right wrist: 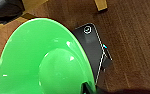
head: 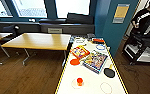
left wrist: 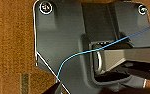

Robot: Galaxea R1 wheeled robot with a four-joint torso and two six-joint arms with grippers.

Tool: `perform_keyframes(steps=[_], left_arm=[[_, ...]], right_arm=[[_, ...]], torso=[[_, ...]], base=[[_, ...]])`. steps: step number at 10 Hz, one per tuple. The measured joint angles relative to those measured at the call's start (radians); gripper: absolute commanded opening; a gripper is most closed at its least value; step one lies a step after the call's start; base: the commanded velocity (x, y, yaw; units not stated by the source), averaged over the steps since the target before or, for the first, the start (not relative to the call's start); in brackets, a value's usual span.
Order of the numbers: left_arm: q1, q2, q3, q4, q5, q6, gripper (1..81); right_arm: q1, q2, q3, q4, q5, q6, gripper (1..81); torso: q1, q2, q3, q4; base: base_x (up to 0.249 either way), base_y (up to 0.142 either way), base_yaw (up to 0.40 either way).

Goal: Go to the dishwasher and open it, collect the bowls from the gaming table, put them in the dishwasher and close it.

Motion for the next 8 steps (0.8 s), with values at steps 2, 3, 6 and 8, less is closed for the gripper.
perform_keyframes(steps=[2,3,6,8], left_arm=[[0.000,0.002,0.000,0.000,0.000,0.001,81.1],[0.000,0.003,0.000,0.000,0.001,0.003,81.1],[0.000,-0.001,0.001,0.000,0.002,0.003,81.1],[0.000,-0.021,0.032,0.000,0.003,0.002,81.1]], right_arm=[[-0.018,0.061,-0.106,-0.010,-0.007,-0.005,1.0],[-0.022,0.072,-0.167,-0.011,-0.011,-0.005,1.0],[-0.018,0.157,-0.350,-0.014,-0.049,-0.005,1.0],[-0.001,0.240,-0.467,-0.025,-0.080,-0.005,1.0]], torso=[[0.000,0.000,0.000,0.000],[0.000,0.000,0.000,0.000],[0.000,0.000,0.000,0.000],[-0.001,0.000,0.000,0.000]], base=[[0.000,0.000,0.000],[0.000,0.000,0.000],[0.000,0.000,0.000],[0.000,0.000,0.000]])
